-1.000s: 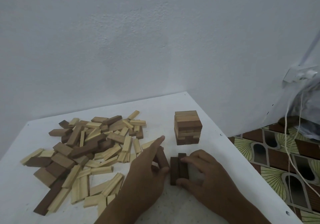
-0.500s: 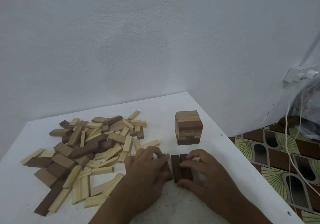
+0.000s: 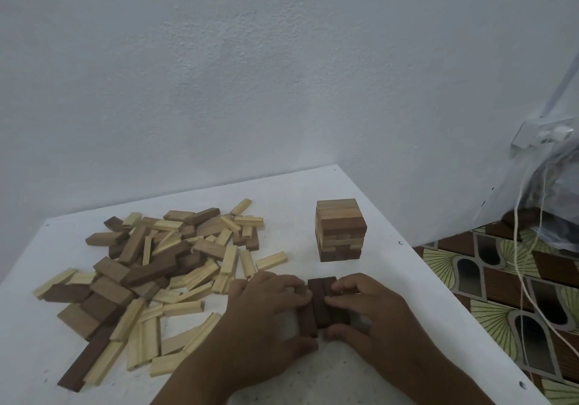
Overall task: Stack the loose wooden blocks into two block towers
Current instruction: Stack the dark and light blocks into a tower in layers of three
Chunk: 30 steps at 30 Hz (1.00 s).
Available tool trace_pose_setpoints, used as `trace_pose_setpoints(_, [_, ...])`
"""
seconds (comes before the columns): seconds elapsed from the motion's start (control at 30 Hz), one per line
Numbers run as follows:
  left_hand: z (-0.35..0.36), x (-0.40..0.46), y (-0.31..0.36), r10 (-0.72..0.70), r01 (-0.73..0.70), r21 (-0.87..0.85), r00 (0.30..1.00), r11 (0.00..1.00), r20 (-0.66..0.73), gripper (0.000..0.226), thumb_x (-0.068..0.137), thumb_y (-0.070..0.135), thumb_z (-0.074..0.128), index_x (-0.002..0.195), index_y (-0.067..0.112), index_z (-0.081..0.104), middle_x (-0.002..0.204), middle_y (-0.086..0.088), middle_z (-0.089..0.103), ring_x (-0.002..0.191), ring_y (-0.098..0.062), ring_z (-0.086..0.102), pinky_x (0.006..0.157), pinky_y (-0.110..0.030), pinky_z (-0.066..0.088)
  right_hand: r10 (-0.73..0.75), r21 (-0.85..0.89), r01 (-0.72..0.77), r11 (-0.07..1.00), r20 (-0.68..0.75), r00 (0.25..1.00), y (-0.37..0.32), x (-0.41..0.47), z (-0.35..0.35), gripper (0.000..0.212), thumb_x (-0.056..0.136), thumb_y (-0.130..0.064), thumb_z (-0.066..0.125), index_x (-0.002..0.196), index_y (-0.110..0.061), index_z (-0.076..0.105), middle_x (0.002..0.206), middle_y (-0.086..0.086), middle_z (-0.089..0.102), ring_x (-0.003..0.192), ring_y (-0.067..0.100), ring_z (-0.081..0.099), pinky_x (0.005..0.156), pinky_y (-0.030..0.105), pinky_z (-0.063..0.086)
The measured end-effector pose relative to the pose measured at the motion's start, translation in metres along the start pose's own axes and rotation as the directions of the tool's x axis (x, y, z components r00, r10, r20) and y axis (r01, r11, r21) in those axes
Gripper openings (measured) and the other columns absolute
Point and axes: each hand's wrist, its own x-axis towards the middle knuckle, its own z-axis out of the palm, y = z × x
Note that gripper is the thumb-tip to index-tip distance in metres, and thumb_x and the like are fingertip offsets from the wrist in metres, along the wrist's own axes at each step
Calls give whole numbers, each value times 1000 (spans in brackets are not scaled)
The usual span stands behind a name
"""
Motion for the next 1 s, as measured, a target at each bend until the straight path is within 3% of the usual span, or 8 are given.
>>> trace_pose_setpoints(0.13, [3,-2,-1,13,-15,-52,999,999,-41,63,72,70,59,130,47,51,139,37,34,131,6,24,108,-34,16,-31,23,29,999,61,998,3,3,-5,38,76,-44,76,113,-36,68,123,-45,29,111,-28,30,87,-8,21])
trace_pose_setpoints(0.23, [3,-2,3,26,-28,-40,998,999,-52,56,75,64,58,127,43,52,140,35,36,129,4,27,105,-34,19,-28,51,22,998,115,993,6,9,-10,30,75,-38,78,102,-42,65,129,-45,28,112,-25,33,88,-5,26])
trace_pose_setpoints(0.33, [2,2,7,26,-27,-24,999,999,-36,50,79,58,56,125,39,52,139,32,39,127,1,32,106,-36,23,15,19,-19,1000,214,977,4,17,-15,30,76,-37,77,97,-42,57,123,-39,40,103,-9,47,88,7,38])
trace_pose_setpoints(0.43, [-3,6,10,17,-18,-17,1000,1000,-17,53,75,56,53,125,37,52,136,28,44,124,-2,36,108,-38,26,-12,35,4,999,238,971,-1,23,-18,32,74,-35,79,93,-44,55,114,-42,44,101,-9,48,85,9,43])
trace_pose_setpoints(0.77, [-14,13,13,47,-49,-125,999,991,-17,49,64,55,64,109,35,60,117,22,56,114,-4,43,103,-34,27,-61,115,36,993,227,972,-1,29,-24,46,67,-35,82,100,-45,50,100,-19,58,87,11,56,71,29,54])
trace_pose_setpoints(0.9, [-14,16,5,53,-110,-299,980,948,-191,51,61,47,76,105,41,51,110,23,55,109,-5,50,94,-40,42,-105,112,90,990,136,985,-9,29,-39,46,67,-36,82,97,-46,49,102,-18,59,82,11,56,70,29,52])
trace_pose_setpoints(1.0, [-25,22,9,84,-175,-299,953,938,-292,55,64,39,78,108,45,46,115,23,55,113,-9,52,93,-38,45,-129,88,124,988,55,990,-19,33,-58,48,65,-37,84,97,-47,50,99,-17,60,80,9,55,69,27,50])
